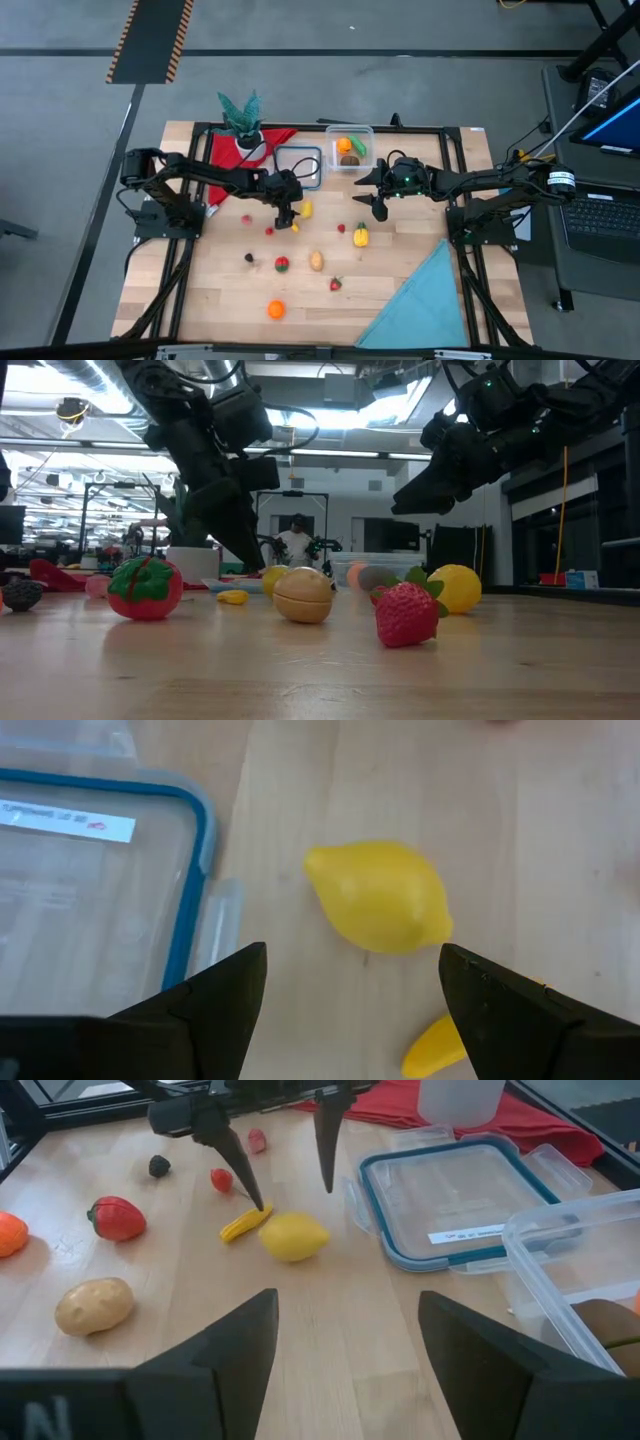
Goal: Pick and placing Produce into tupperware
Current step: Put the lemon into the transparent bin
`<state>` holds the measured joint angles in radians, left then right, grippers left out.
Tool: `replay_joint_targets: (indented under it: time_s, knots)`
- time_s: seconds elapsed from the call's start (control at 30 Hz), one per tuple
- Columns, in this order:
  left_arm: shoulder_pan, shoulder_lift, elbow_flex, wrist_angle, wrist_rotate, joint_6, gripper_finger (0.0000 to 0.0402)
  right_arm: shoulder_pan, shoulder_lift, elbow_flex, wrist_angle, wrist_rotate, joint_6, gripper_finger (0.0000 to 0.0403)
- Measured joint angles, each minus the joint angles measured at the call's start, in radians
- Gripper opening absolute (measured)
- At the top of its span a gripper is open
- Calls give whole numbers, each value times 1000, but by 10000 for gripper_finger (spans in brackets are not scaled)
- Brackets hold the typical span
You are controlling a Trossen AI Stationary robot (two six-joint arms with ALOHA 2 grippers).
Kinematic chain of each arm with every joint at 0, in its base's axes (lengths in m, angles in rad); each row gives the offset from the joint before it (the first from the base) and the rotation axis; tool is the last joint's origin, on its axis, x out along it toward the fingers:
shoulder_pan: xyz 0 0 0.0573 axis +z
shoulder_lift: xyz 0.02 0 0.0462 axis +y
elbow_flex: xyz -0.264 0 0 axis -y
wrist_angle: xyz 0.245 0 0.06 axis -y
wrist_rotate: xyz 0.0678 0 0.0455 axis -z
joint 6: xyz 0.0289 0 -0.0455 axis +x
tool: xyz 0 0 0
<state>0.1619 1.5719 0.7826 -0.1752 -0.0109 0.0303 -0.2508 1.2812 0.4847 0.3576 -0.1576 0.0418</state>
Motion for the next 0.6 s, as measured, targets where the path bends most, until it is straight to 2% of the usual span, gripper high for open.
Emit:
replay_joint_targets:
  time_s: [0.33, 0.6]
  knots:
    - [-10, 0, 0, 5, 0, 6, 289, 0, 0, 0, -1, 0, 2, 243]
    - [-10, 0, 0, 5, 0, 112, 289, 0, 0, 0, -3, -1, 2, 243]
